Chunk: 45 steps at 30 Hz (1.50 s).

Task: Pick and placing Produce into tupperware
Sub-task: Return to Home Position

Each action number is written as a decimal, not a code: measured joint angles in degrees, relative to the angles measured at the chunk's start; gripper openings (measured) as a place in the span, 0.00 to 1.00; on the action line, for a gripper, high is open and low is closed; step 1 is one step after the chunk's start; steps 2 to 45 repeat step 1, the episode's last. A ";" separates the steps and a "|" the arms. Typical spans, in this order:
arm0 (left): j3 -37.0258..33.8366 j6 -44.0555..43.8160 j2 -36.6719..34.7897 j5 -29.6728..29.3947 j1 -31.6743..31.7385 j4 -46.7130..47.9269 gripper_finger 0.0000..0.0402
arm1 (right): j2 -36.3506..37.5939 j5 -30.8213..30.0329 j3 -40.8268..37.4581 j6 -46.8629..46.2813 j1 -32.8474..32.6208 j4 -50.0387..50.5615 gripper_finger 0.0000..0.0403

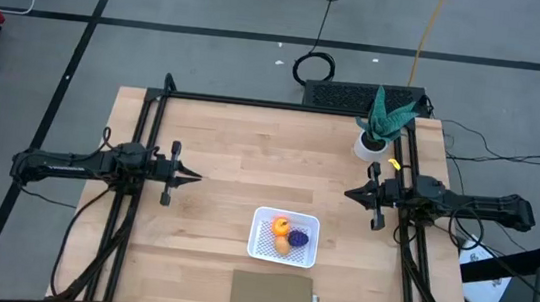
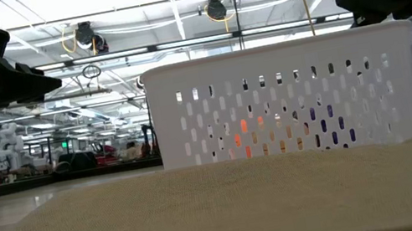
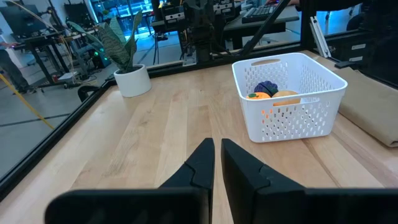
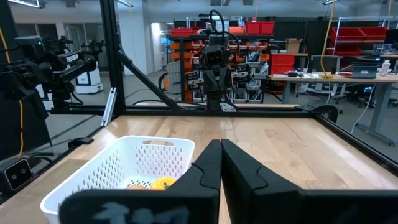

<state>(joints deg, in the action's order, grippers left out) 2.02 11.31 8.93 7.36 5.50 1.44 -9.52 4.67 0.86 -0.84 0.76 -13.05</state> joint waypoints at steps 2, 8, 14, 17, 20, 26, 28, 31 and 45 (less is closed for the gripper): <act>0.00 0.00 0.00 0.00 0.00 -0.01 0.08 | 0.00 -0.01 -0.01 0.00 -0.01 0.01 0.00; 0.00 0.00 0.00 0.00 0.00 -0.01 0.08 | 0.00 -0.01 -0.01 0.00 -0.01 0.01 0.00; 0.00 0.00 0.00 0.00 0.00 -0.01 0.08 | 0.00 -0.01 -0.01 0.00 -0.01 0.01 0.00; 0.00 0.00 0.00 0.00 0.00 -0.01 0.08 | 0.00 -0.01 -0.01 0.00 -0.01 0.01 0.00; 0.00 0.00 0.00 0.00 0.00 -0.01 0.08 | 0.00 -0.01 -0.01 0.00 -0.01 0.01 0.00; 0.00 0.00 0.00 0.00 0.00 -0.01 0.08 | 0.00 -0.01 -0.01 0.00 -0.01 0.01 0.00; 0.00 0.00 0.00 0.00 0.00 -0.01 0.08 | 0.00 -0.01 -0.01 0.00 -0.01 0.01 0.00; 0.00 0.00 0.00 0.00 0.00 -0.01 0.08 | 0.00 -0.01 -0.01 0.00 -0.01 0.01 0.00; 0.00 0.00 0.00 0.00 0.00 -0.01 0.08 | 0.00 -0.01 -0.01 0.00 -0.01 0.01 0.00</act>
